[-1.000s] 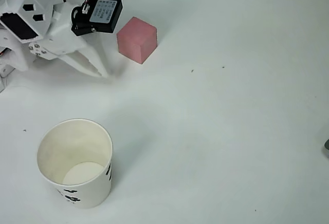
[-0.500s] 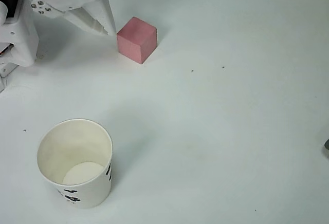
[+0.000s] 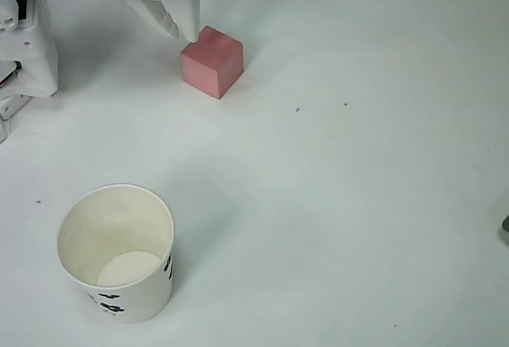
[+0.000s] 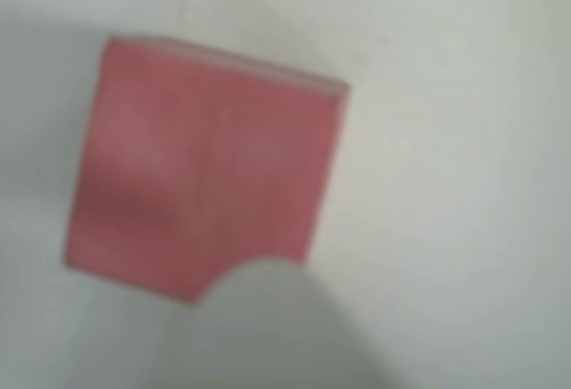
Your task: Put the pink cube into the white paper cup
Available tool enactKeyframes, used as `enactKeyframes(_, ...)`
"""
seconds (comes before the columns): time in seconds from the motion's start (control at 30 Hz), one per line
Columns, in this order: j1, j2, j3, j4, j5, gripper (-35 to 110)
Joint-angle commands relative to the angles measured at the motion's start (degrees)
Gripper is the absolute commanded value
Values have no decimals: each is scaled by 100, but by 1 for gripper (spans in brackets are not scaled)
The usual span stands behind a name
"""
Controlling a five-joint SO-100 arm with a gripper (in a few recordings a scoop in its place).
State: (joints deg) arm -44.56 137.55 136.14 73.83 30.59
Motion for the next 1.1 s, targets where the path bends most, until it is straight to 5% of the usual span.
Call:
enactKeyframes(0.0,-185,-53,-615,-18,167,19)
enactKeyframes(0.33,-325,-686,-1072,-62,97,42)
enactKeyframes(1.07,149,-1688,-1195,-1318,-738,42)
